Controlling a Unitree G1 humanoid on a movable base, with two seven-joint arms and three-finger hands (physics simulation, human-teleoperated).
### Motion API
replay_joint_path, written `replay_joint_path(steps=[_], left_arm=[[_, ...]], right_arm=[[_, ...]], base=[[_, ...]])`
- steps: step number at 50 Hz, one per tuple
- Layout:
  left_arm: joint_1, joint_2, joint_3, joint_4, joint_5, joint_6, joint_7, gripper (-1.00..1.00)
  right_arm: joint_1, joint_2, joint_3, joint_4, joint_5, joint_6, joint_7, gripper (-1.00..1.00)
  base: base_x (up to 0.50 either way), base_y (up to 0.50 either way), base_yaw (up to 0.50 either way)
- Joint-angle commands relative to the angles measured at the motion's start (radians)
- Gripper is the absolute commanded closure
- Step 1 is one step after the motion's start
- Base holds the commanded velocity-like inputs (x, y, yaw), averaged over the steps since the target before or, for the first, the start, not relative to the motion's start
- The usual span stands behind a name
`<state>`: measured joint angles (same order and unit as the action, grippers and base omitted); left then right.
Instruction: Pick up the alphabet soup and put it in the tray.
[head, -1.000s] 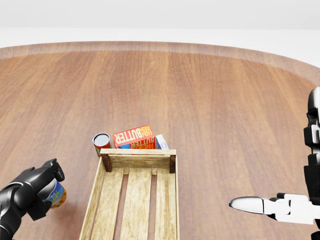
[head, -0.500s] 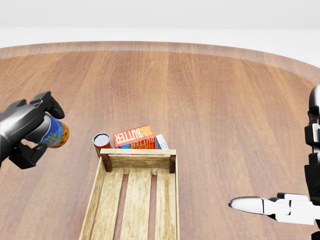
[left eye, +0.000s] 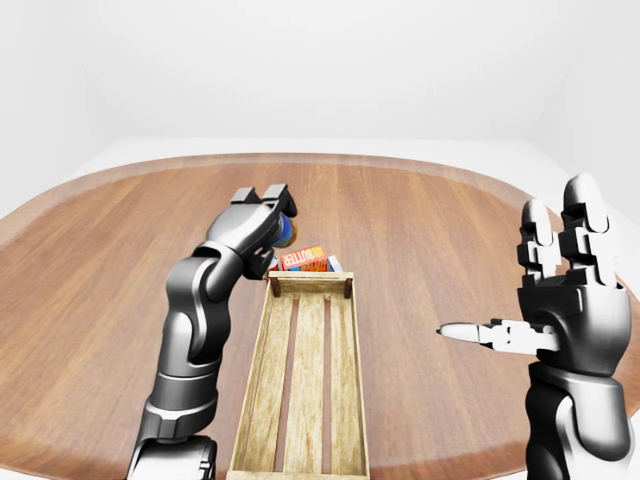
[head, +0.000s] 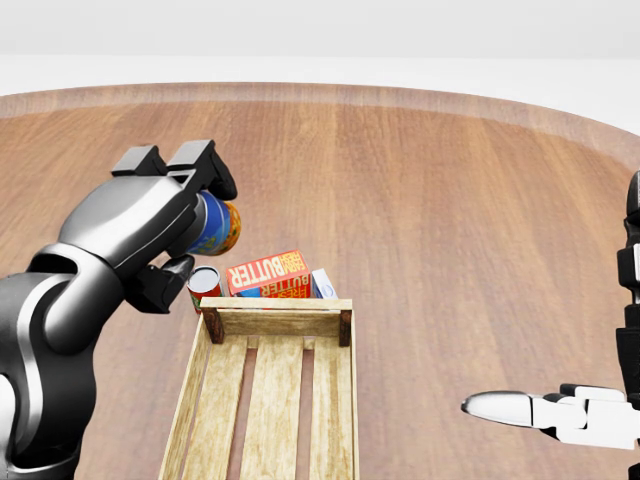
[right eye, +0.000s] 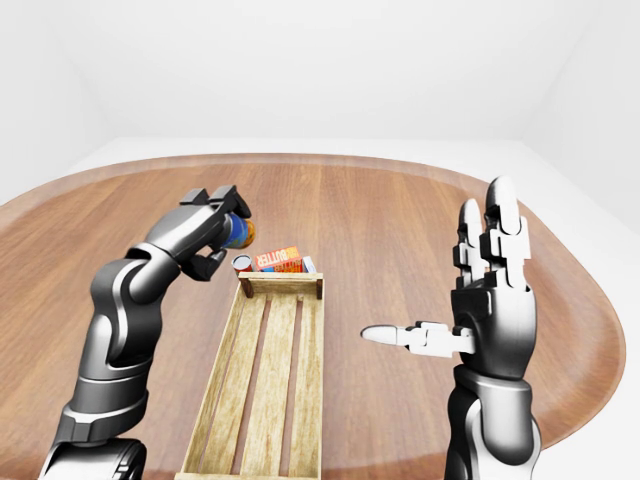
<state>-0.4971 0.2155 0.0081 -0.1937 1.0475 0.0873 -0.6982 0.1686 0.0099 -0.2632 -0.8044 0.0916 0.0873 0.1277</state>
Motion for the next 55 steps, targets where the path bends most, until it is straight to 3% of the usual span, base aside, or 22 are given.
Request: replay_joint_path(steps=[1,9,14,26,31,41,50,55], left_arm=[[0.067,-0.144,-0.102,0.022,0.073,0.000,0.000,1.00],[0.122,-0.188,-0.143,0.075,0.117,-0.002,0.000,1.00],[0.184,-0.198,-0.163,0.088,0.106,-0.039,0.000,1.00],[0.220,-0.225,-0.206,0.153,0.135,-0.065,0.000,1.00],[0.246,-0.215,-0.219,0.197,0.141,-0.107,0.000,0.99],[0.257,-0.210,-0.217,0.254,0.157,-0.127,0.000,1.00],[0.244,-0.186,-0.212,0.352,0.211,-0.173,0.000,1.00],[0.229,-0.186,-0.197,0.365,0.223,-0.175,0.000,1.00]], right_arm=[[0.000,0.001,0.000,-0.001,0.001,0.000,0.000,-0.99],[0.001,0.003,-0.008,-0.013,0.009,0.000,0.002,-0.99],[0.004,0.003,-0.010,-0.021,0.011,0.000,0.002,-0.99],[0.003,0.003,-0.010,-0.020,0.009,0.000,0.002,-1.00],[0.002,0.003,-0.005,-0.022,0.006,0.000,-0.001,-0.99],[0.000,0.002,0.005,-0.013,0.000,0.000,-0.006,-0.99],[0.000,0.003,0.006,-0.013,0.003,0.000,-0.007,-0.99],[0.000,0.003,0.009,-0.010,0.000,0.000,-0.009,-0.99]], base=[[0.00,0.00,0.00],[0.00,0.00,0.00],[0.00,0.00,0.00],[0.00,0.00,0.00],[0.00,0.00,0.00],[0.00,0.00,0.00],[0.00,0.00,0.00],[0.00,0.00,0.00]])
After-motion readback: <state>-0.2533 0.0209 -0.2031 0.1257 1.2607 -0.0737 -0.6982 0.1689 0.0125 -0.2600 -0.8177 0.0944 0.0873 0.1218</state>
